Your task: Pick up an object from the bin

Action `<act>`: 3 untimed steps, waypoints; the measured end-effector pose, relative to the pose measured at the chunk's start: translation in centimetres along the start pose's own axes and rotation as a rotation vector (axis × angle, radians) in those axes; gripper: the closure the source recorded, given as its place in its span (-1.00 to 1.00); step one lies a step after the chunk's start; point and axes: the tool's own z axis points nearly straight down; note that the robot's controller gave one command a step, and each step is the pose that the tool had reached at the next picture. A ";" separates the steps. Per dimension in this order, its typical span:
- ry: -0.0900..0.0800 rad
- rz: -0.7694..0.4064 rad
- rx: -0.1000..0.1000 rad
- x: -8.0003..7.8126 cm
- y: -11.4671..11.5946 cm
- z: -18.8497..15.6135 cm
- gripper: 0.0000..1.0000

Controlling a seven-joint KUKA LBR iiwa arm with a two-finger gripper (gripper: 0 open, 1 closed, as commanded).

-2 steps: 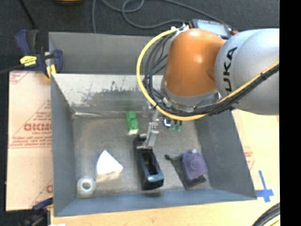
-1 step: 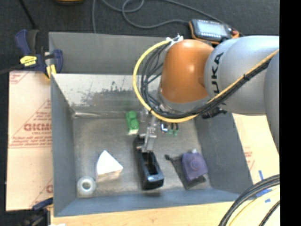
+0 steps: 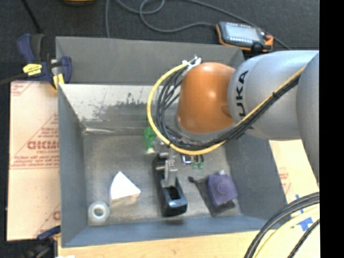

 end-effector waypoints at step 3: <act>0.003 0.328 0.003 -1.3 -0.5 -0.8 1.00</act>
Offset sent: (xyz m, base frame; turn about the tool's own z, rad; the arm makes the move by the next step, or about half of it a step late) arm 0.0000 0.0000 0.0000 0.0000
